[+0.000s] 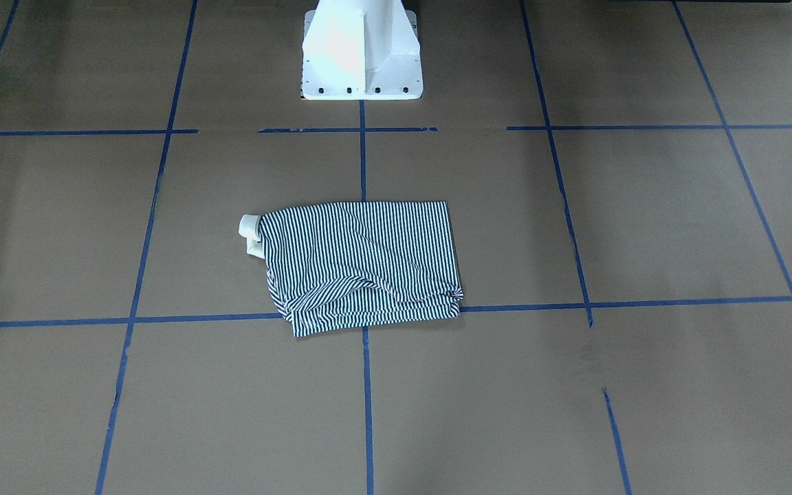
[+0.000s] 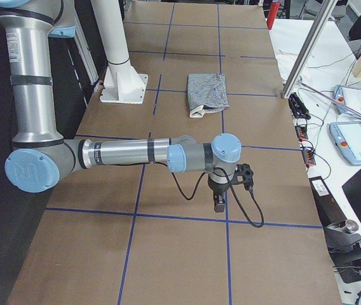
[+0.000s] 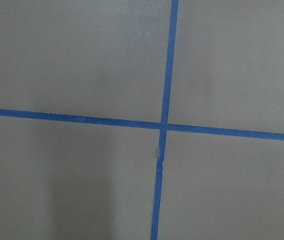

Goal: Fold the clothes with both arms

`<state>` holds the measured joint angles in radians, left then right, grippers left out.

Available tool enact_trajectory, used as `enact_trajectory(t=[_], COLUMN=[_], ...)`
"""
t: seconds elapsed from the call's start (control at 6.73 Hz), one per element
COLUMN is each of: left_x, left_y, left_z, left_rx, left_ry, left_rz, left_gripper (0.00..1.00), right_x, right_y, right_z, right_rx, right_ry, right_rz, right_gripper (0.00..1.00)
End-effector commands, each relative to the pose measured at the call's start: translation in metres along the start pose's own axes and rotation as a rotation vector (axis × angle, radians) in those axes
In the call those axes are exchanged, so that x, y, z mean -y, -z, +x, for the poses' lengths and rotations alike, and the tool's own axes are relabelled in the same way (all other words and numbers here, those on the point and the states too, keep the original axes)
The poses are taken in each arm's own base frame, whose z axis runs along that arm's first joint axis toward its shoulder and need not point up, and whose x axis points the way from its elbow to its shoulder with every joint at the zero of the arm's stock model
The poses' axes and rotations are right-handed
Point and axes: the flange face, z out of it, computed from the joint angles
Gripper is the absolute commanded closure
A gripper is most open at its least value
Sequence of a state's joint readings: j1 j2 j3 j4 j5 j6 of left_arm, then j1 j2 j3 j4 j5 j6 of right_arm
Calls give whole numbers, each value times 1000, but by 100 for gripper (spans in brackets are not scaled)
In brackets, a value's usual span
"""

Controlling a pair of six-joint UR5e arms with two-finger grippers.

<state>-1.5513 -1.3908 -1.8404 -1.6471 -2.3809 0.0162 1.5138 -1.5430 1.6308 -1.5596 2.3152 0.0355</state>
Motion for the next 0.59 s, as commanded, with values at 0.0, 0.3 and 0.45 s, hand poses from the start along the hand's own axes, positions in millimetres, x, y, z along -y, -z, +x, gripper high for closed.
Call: enact_trajectory(t=[0.0, 0.3, 0.45], left_x=[1, 1, 1], left_y=[-2, -8, -17], left_z=[2, 2, 5], left_rx=[1, -1, -6], left_ry=[-7, -9, -15], left_rz=[-3, -16, -37], left_gripper=[0, 0, 0], right_x=[-6, -7, -9], right_y=[-2, -2, -4], right_z=[-1, 0, 2], right_rx=[25, 25, 18], right_ry=[-8, -15, -19], right_rz=[-6, -14, -18], right_gripper=[0, 0, 0])
